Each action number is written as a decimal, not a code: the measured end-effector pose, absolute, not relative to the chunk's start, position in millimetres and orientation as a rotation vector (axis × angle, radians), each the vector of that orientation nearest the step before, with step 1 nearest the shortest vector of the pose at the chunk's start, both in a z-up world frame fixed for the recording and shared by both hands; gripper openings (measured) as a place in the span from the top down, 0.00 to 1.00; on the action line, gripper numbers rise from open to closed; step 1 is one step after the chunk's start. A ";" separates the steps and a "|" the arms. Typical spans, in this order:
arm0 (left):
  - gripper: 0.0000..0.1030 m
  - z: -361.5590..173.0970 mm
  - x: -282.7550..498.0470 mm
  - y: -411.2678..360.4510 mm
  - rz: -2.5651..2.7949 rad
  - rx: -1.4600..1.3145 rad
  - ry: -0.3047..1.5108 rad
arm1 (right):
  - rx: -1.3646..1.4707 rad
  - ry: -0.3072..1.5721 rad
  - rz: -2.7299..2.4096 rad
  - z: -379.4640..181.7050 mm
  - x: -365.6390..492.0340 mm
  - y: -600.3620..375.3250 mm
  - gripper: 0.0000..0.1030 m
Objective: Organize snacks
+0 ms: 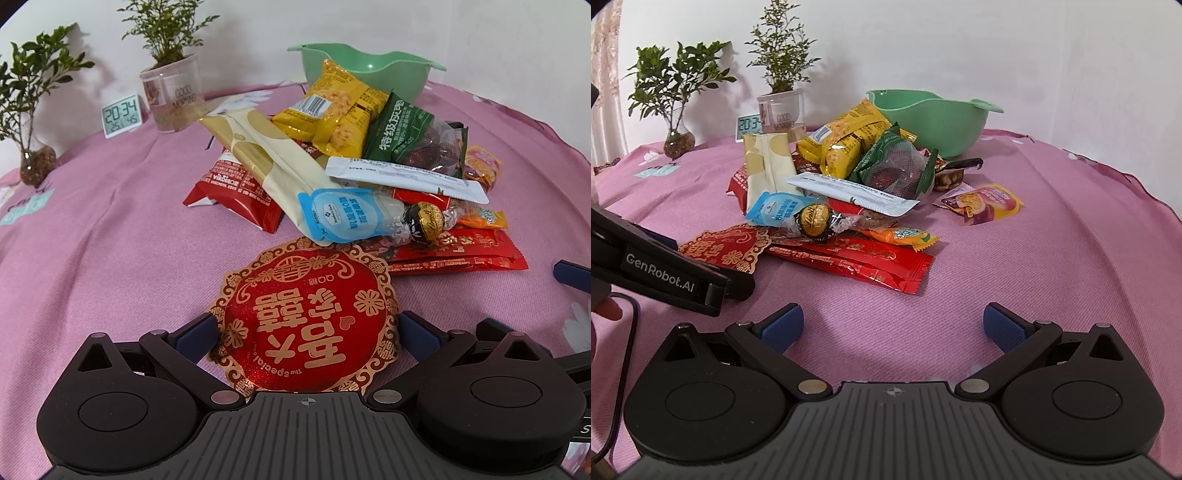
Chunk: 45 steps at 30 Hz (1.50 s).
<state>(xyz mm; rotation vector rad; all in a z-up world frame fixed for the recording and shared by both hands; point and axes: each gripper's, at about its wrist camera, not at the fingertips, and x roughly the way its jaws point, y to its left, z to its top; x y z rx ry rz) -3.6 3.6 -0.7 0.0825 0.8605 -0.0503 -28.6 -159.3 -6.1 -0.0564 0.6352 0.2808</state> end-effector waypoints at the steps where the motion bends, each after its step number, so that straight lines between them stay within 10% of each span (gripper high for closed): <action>1: 0.00 -0.6 -3.9 4.4 -0.057 0.084 0.859 | -0.062 0.635 0.294 -6.3 -28.8 -160.7 0.00; 16: 0.00 23.3 -25.9 26.4 -0.163 0.003 0.845 | 0.028 0.580 0.470 20.6 -12.9 -179.2 0.01; 34: 0.00 55.4 -30.8 66.3 -0.101 -0.072 0.762 | -0.072 0.575 0.539 9.1 24.7 -116.3 0.56; 45: 0.00 45.7 89.3 35.5 0.068 -0.074 0.830 | -0.015 0.556 0.518 8.0 5.7 -141.1 0.66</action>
